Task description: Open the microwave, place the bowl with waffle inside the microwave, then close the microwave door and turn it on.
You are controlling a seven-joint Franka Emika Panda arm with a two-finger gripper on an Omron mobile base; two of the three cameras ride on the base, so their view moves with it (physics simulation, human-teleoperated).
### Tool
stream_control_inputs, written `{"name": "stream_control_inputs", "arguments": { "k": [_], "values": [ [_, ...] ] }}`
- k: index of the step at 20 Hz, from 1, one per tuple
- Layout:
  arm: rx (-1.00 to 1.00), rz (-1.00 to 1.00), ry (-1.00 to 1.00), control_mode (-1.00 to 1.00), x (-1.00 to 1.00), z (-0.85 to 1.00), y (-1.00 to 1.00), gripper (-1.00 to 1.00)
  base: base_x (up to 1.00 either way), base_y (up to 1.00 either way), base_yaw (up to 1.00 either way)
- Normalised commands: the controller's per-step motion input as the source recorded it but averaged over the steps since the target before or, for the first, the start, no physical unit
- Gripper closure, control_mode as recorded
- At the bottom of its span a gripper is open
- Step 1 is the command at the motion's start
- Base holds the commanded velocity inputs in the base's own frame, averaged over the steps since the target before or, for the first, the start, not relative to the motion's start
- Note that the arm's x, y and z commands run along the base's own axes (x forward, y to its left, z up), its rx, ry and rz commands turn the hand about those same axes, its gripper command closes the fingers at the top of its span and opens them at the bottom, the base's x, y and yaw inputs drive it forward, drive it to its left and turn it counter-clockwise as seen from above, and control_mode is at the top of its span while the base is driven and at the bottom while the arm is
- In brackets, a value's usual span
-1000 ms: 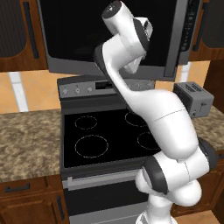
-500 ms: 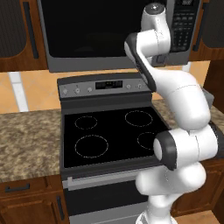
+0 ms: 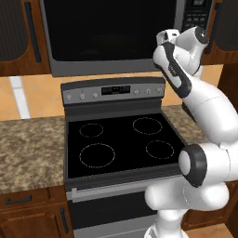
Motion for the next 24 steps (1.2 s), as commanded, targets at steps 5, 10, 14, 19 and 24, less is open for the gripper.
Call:
{"name": "stream_control_inputs", "arguments": {
  "k": [5, 10, 14, 19, 24],
  "values": [
    [-0.03, 0.26, -0.56, -1.00, -0.71, -0.15, -0.02, 1.00, 0.00, 0.00, 0.00],
    [-0.18, 0.11, -0.33, -1.00, -1.00, 0.03, 0.00, 1.00, 0.00, 0.00, 0.00],
    [-0.12, 0.03, -0.22, -1.00, -1.00, 0.25, -0.23, 1.00, 0.00, 0.00, 0.00],
    [0.05, -0.03, -0.12, -1.00, -0.48, 0.75, -0.82, 1.00, 0.00, 0.00, 0.00],
    [0.08, -0.11, -0.02, -1.00, -0.22, 0.64, -0.99, 1.00, 0.00, 0.00, 0.00]
  ]
}}
